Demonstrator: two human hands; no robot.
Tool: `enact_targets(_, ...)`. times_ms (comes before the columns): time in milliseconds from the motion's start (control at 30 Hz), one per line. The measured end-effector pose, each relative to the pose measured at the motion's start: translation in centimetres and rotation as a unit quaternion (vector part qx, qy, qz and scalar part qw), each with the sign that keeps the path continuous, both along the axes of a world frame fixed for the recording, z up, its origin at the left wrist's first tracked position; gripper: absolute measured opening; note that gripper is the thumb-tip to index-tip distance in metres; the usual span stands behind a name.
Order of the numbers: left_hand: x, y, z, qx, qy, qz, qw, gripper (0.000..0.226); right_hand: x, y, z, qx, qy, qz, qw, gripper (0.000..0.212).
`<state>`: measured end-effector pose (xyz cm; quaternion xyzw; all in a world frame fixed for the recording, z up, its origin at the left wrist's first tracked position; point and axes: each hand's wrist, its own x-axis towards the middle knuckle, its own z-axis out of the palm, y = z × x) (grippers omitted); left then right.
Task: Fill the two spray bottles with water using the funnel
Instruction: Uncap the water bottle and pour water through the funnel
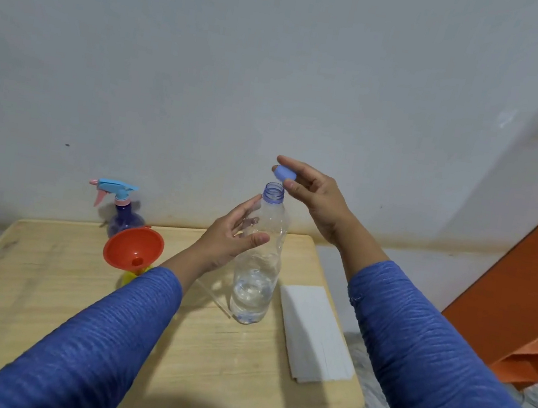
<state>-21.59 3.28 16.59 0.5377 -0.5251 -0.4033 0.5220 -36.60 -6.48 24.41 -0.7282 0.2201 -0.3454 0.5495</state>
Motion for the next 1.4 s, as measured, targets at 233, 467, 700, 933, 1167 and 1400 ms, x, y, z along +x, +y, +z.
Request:
enact_targets(233, -1.3, 0.6, -1.4, -0.026, 0.044, 0.045, 0.998, 0.075, -2.6, -0.3, -7.6, 0.050, 0.037, -0.192, 0.980, 0.042)
enact_targets(467, -2.0, 0.7, -1.8, -0.036, 0.063, 0.075, 0.994, 0.074, -7.6, 1.8, -21.3, 0.107, 0.204, -0.259, 0.938, 0.036)
enact_targets(700, -2.2, 0.6, -2.3, -0.033, 0.047, 0.104, 0.993, 0.071, -8.3, 2.4, -26.3, 0.084, 0.269, -0.259, 0.924, 0.041)
enact_targets(933, -2.2, 0.6, -2.3, -0.030, 0.062, 0.106, 0.992, 0.074, -7.0, 2.6, -24.4, 0.008, 0.268, -0.255, 0.929, 0.068)
enact_targets(1167, -2.3, 0.9, -2.1, -0.026, 0.056, 0.086, 0.994, 0.078, -1.5, 3.6, -14.9, -0.010, 0.046, -0.119, 0.992, 0.116)
enact_targets(1400, -3.1, 3.7, -3.5, -0.028, 0.046, 0.162, 0.985, 0.071, 2.2, 3.7, -13.1, -0.062, 0.063, -0.142, 0.986, 0.119)
